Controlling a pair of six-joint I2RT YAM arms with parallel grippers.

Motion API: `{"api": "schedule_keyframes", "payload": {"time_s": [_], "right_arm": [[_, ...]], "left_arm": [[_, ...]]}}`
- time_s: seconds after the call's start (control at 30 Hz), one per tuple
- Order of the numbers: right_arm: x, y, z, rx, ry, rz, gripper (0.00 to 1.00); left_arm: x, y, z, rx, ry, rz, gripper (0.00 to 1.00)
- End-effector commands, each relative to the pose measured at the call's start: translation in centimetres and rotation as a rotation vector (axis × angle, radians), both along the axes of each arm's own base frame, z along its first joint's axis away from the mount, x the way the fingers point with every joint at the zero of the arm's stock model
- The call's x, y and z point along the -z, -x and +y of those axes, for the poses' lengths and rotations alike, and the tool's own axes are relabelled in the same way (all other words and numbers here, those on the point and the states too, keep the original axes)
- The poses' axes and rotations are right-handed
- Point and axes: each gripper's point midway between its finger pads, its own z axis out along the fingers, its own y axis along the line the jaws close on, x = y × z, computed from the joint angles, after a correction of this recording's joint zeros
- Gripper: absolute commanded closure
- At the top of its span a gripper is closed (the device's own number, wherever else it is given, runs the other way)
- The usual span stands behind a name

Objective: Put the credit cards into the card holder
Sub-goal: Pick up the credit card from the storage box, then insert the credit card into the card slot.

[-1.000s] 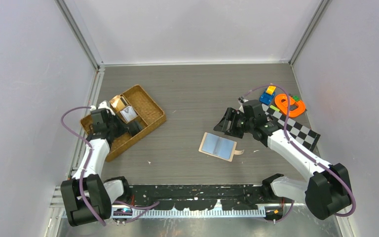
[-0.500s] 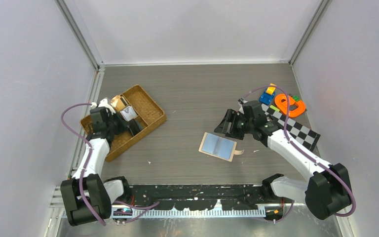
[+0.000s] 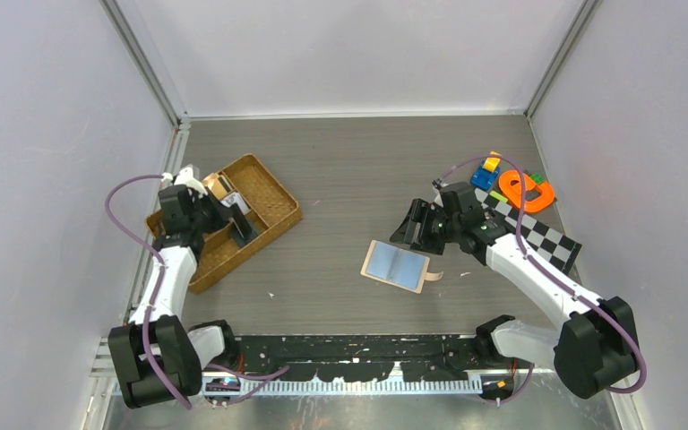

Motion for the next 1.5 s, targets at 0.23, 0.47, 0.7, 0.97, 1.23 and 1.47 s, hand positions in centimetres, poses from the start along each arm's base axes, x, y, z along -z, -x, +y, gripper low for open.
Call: {"api": "schedule_keyframes", "payload": {"time_s": [0.23, 0.47, 0.7, 0.97, 1.23, 1.47], "right_arm": [[-4.7, -1.2, 0.5, -0.027, -0.045, -0.127, 0.27], [-8.3, -0.5, 2.2, -0.147, -0.151, -0.233, 0.26], [-11.2, 0.5, 5.6, -0.302, -0.338, -0.244, 0.16], [-12.6, 3.0, 9.5, -0.449, -0.425, -0.238, 0.16], [-12.5, 3.8, 10.7, -0.478, -0.462, -0.207, 0.21], [-12.5, 3.8, 10.5, -0.461, -0.471, -0.214, 0.42]], "left_arm": [[-7.3, -0.4, -1.0, 0.052, 0.016, -0.126, 1.00], [-9.5, 0.8, -5.9, 0.240, 0.156, -0.140, 1.00], [-9.3, 3.3, -16.3, 0.546, 0.317, -0.102, 1.00], [-12.9, 7.9, -25.5, 0.835, 0.655, -0.097, 1.00], [-13.6, 9.8, -28.5, 0.923, 0.747, -0.091, 1.00], [-13.8, 9.9, -29.1, 0.926, 0.766, -0.097, 1.00]]}}
